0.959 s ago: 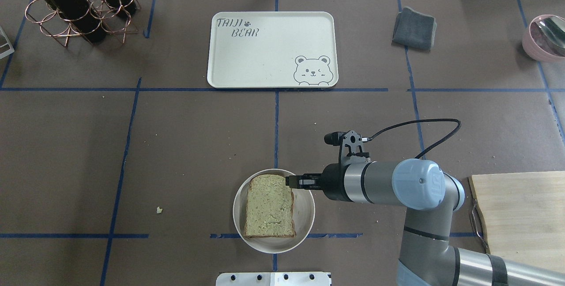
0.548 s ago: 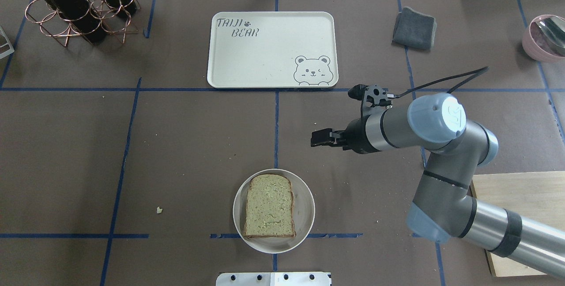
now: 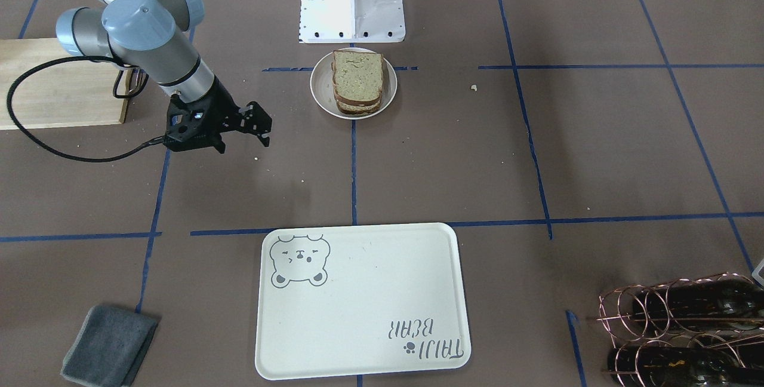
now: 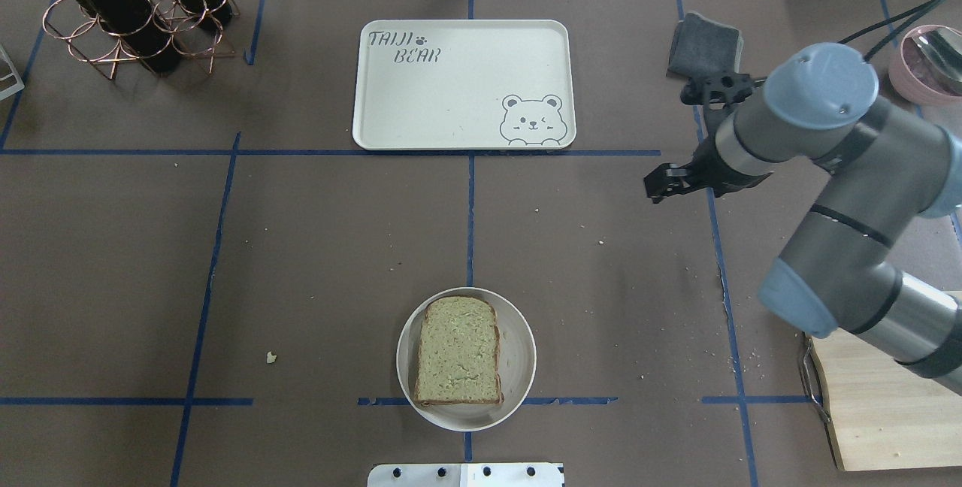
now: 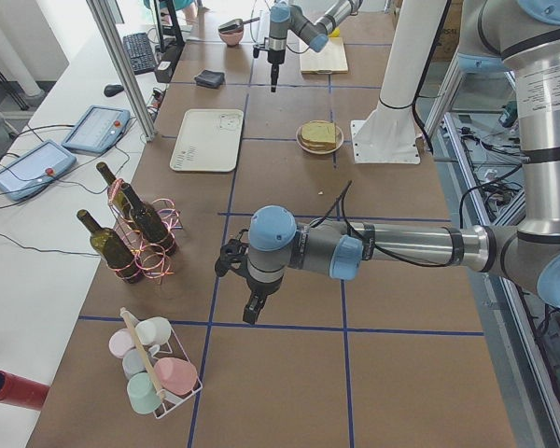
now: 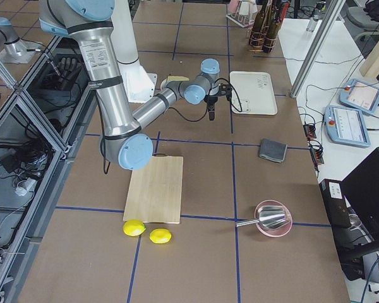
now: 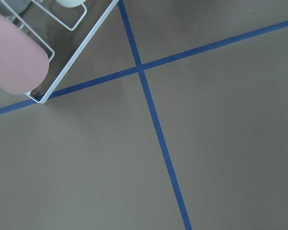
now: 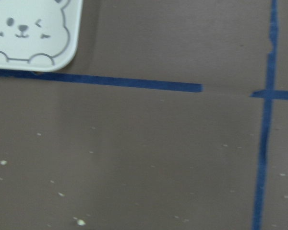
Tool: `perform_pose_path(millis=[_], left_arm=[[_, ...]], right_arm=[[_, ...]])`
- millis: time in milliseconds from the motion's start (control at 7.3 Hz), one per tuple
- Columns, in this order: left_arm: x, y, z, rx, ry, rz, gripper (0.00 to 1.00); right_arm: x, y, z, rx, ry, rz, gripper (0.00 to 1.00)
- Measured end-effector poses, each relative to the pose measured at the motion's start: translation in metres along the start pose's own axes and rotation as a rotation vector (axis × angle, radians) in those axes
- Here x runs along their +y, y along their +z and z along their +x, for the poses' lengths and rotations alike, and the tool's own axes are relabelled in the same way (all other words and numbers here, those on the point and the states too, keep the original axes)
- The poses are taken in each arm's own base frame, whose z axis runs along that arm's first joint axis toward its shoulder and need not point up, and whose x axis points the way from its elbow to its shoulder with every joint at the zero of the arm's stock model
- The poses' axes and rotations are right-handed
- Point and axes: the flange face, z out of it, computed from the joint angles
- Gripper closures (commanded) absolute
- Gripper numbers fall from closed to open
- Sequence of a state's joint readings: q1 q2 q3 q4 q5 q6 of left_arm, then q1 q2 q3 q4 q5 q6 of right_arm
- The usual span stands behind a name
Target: Make sandwich and place on tray
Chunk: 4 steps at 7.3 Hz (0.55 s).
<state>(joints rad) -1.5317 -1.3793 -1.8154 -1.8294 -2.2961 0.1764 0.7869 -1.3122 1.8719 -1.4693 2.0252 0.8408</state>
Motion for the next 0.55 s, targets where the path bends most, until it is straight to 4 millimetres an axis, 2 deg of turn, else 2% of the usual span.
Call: perform_pose_path(millis=[274,548], left_arm=[[-0.035,-0.013,0.013,-0.012,0.091,0.093,0.00],[-0.076,-0.028,0.025,-0.012,0.211,0.230,0.00]], right_arm=[[0.014,-0.024,0.127,0.062,-0.127,-0.058,0.00],[0.046,-0.055,0.256,0.039,-0.205,-0.102,0.00]])
